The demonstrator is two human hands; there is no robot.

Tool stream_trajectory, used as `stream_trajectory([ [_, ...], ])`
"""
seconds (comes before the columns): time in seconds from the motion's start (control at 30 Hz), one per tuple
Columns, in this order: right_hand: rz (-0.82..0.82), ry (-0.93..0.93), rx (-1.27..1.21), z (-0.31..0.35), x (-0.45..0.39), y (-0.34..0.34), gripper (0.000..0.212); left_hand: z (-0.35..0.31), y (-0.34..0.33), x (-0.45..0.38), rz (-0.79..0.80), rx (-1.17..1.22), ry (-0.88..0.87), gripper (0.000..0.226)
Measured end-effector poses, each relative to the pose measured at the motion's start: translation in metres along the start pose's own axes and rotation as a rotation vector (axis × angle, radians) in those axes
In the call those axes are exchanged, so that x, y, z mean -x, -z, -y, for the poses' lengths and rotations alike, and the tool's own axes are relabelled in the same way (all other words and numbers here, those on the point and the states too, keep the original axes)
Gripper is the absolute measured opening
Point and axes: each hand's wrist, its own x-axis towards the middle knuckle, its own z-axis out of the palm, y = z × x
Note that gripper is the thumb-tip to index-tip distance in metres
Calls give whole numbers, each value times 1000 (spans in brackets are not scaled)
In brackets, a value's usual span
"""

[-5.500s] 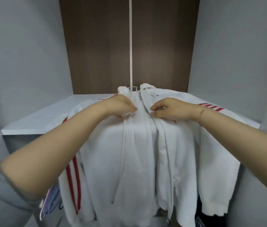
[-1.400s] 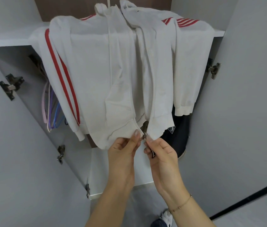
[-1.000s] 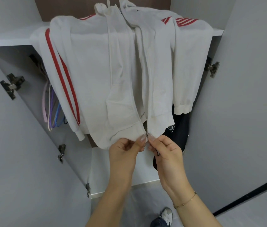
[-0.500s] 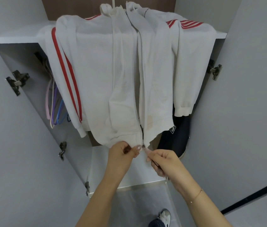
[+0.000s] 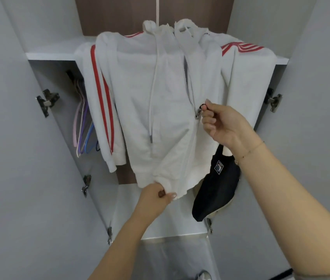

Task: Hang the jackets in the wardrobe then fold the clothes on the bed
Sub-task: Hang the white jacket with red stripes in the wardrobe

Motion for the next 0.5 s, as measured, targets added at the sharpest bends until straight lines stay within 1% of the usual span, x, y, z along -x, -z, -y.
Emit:
stream_trajectory([
  [0.07,18,39,164,7,-3,-4,30,2,16,-3,19,-67,47,31],
  [0.1,39,50,254,9,-4,-4,29,0,27,-5,-40,-130,53,28],
  [0.13,59,64,345,11,-5,-5,28,-6,37,-6,-154,-186,31,24],
  [0.17,74,83,433,12,-5,-5,27,-17,46,-8,-283,-206,-25,26],
  [0.2,86,104,507,14,-6,-6,26,-31,53,-10,-383,-185,-109,34],
  [0.23,95,122,561,15,-7,-7,26,-49,57,-15,-430,-131,-203,41],
  [0.27,101,134,597,16,-8,-9,26,-68,57,-21,-430,-79,-283,44],
  [0.33,114,142,630,19,-10,-13,26,-103,50,-38,-393,-12,-371,41],
  [0.43,136,124,630,28,-13,-18,26,-131,43,-58,-421,120,-425,23],
  [0.5,133,64,570,36,-18,-20,26,-133,44,-67,-414,252,-443,19],
])
